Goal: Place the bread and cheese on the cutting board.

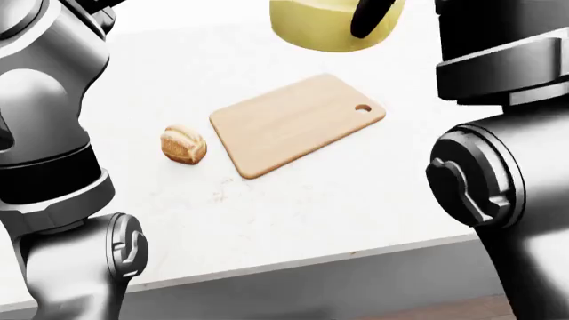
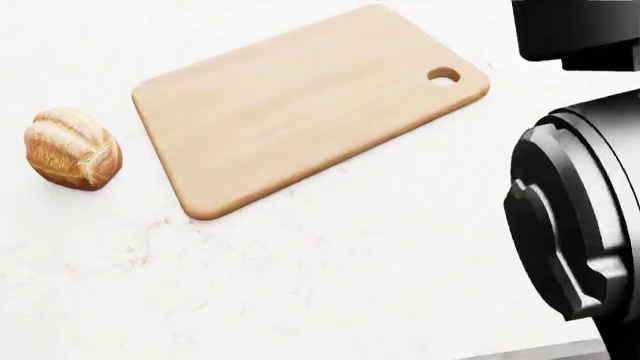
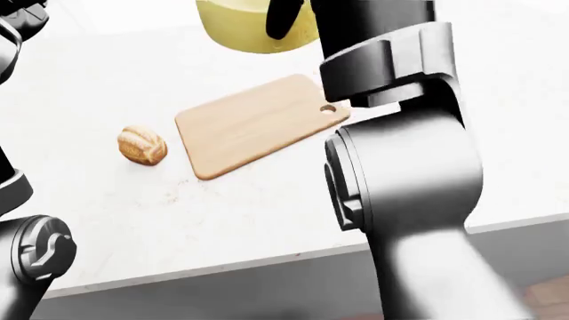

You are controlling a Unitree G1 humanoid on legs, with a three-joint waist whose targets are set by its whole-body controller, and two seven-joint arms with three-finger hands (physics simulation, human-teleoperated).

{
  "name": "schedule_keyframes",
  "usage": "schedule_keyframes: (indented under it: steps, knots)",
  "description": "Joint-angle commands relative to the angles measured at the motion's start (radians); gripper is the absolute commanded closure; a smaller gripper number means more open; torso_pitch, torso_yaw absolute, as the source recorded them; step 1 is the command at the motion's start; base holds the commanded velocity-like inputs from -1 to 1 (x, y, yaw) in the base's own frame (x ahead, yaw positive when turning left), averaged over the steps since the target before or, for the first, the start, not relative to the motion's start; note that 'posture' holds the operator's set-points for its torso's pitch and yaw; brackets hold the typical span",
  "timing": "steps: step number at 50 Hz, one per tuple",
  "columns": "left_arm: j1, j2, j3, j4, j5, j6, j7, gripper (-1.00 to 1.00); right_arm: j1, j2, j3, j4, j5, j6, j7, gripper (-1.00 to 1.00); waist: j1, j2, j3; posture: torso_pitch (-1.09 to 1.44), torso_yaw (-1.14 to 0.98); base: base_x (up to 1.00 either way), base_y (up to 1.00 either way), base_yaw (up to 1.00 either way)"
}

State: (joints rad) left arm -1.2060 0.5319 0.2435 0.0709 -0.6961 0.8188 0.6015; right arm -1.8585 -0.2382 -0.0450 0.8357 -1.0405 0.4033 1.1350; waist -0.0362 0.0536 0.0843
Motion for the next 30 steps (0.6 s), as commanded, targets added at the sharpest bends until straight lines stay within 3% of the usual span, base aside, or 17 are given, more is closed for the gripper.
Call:
schedule_keyframes:
  steps: [1,6,14,30]
  knots:
    - [-0.033,0.013,0.008,-0.024,0.003,-0.026,-0.007,-1.00,-0.092,-0.024,-0.017,0.129,0.071,-0.080,-0.174,1.00,0.000,0.003,-0.036,0.00,0.00,0.00,0.00,0.00]
    - [-0.030,0.012,0.011,-0.027,0.003,-0.026,-0.007,-1.00,-0.129,-0.061,0.000,0.400,0.116,-0.205,-0.382,1.00,0.004,0.000,-0.038,0.00,0.00,0.00,0.00,0.00]
    - [-0.028,0.010,0.010,-0.020,0.007,-0.034,-0.014,-1.00,-0.072,-0.002,0.002,0.488,0.148,-0.213,-0.565,1.00,0.010,0.001,-0.040,0.00,0.00,0.00,0.00,0.00]
    - [-0.038,0.020,0.016,-0.015,-0.012,-0.030,-0.006,-1.00,-0.001,0.053,0.038,0.521,0.047,-0.168,-0.698,1.00,0.017,-0.006,-0.045,0.00,0.00,0.00,0.00,0.00]
